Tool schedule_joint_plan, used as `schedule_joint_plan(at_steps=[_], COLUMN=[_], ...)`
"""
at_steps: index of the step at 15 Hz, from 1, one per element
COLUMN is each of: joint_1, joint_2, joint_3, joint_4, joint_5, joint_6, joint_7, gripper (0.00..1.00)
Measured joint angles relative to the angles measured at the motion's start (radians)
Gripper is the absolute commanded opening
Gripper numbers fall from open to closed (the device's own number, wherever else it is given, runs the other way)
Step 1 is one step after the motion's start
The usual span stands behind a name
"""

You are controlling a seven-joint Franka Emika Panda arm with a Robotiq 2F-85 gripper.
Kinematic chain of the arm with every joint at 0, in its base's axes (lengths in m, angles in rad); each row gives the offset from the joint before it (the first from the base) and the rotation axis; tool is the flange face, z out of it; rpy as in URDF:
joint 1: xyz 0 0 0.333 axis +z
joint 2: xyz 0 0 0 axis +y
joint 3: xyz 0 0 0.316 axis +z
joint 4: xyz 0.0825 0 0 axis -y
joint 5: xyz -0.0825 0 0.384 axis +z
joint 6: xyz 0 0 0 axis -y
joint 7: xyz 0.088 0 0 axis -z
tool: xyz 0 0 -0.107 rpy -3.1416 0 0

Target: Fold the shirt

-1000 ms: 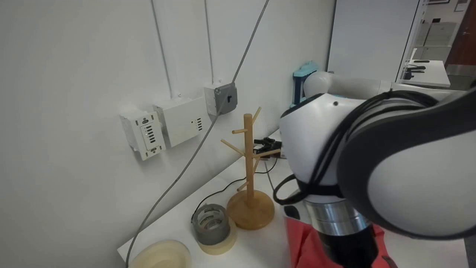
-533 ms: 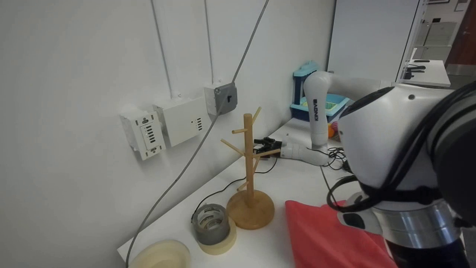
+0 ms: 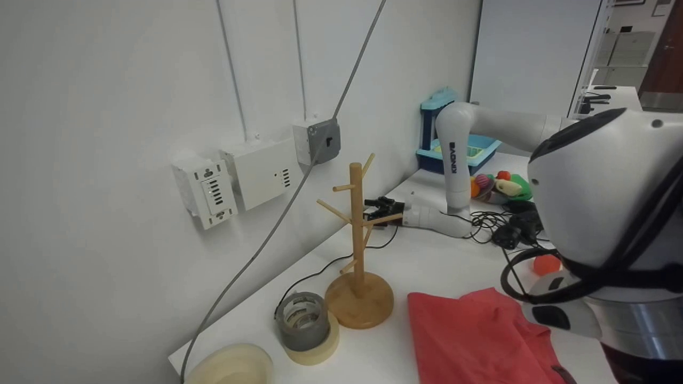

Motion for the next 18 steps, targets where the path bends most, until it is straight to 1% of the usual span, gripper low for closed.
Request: schedule_joint_plan(at_steps=[1, 2, 5, 7, 13, 18], joint_1=[0.0, 0.0, 0.0, 0.0, 0.003, 0.006], joint_2=[-0.008, -0.015, -0.032, -0.043, -0.07, -0.082], joint_3=[-0.002, -0.003, -0.007, -0.01, -0.016, -0.018], joint_4=[-0.007, -0.012, -0.022, -0.033, -0.088, -0.136], joint_5=[0.0, 0.0, 0.0, 0.0, -0.005, -0.054], joint_6=[0.0, 0.0, 0.007, 0.033, 0.226, 0.38], joint_7=[-0.001, -0.001, -0.001, 0.0, 0.035, 0.127], gripper=[0.96, 1.0, 1.0, 1.0, 1.0, 1.0])
